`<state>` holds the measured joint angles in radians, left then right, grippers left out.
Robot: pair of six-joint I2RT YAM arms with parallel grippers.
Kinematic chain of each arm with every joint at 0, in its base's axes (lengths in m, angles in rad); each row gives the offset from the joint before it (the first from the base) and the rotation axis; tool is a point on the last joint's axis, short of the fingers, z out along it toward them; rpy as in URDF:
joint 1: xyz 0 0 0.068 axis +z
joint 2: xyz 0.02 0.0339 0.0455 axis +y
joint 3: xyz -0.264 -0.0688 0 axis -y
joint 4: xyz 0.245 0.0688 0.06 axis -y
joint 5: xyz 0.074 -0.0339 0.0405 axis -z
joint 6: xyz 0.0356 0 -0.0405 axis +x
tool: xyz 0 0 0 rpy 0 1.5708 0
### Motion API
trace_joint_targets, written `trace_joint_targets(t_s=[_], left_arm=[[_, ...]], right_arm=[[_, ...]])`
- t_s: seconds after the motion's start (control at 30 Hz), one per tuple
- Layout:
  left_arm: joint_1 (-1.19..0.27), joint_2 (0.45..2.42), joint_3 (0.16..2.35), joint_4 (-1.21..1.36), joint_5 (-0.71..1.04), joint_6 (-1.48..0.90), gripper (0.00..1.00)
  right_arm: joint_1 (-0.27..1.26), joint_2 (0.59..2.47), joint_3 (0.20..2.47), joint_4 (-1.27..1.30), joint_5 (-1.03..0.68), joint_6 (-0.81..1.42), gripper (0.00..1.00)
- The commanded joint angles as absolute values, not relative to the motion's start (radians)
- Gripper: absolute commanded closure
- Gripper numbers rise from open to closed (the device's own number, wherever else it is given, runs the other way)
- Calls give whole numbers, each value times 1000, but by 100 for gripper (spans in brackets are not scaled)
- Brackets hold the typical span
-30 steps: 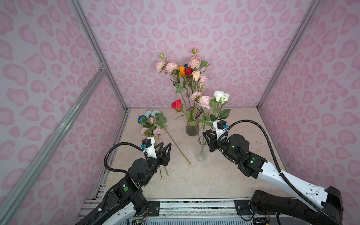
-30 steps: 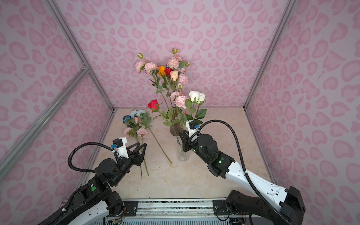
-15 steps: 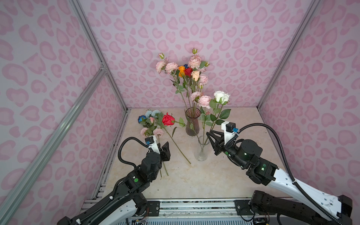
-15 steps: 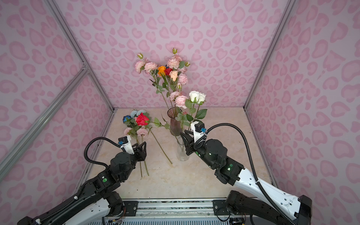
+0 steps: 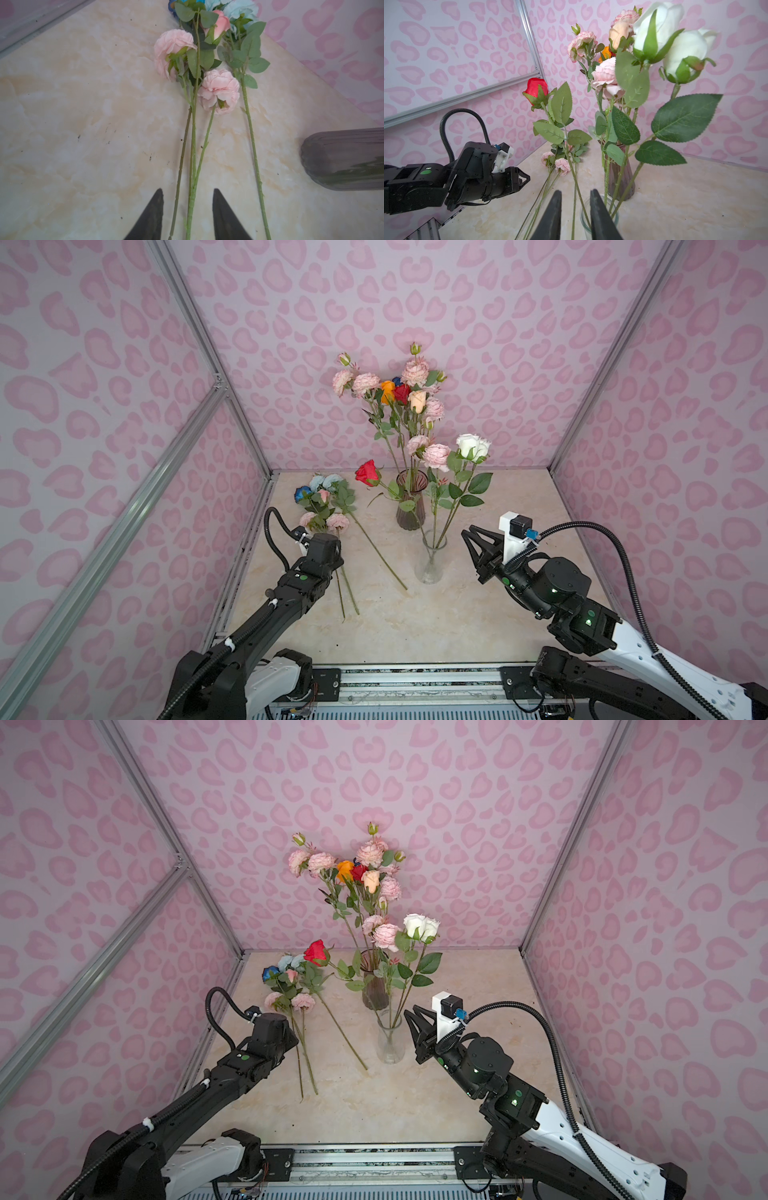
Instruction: Arrange the flowers into the vase
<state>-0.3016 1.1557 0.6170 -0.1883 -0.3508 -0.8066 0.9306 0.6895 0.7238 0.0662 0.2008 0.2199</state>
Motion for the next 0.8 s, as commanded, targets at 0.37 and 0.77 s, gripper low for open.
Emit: trace_joint_targets(t_s=[0.37, 0.77], left_arm=[[-255, 1496, 776, -212, -273, -821, 74], [-254, 1571, 727, -166, -237, -780, 83]], right_arm=[[853, 693, 660, 63, 174, 264, 75], [833, 712, 650, 81, 149, 287, 74]])
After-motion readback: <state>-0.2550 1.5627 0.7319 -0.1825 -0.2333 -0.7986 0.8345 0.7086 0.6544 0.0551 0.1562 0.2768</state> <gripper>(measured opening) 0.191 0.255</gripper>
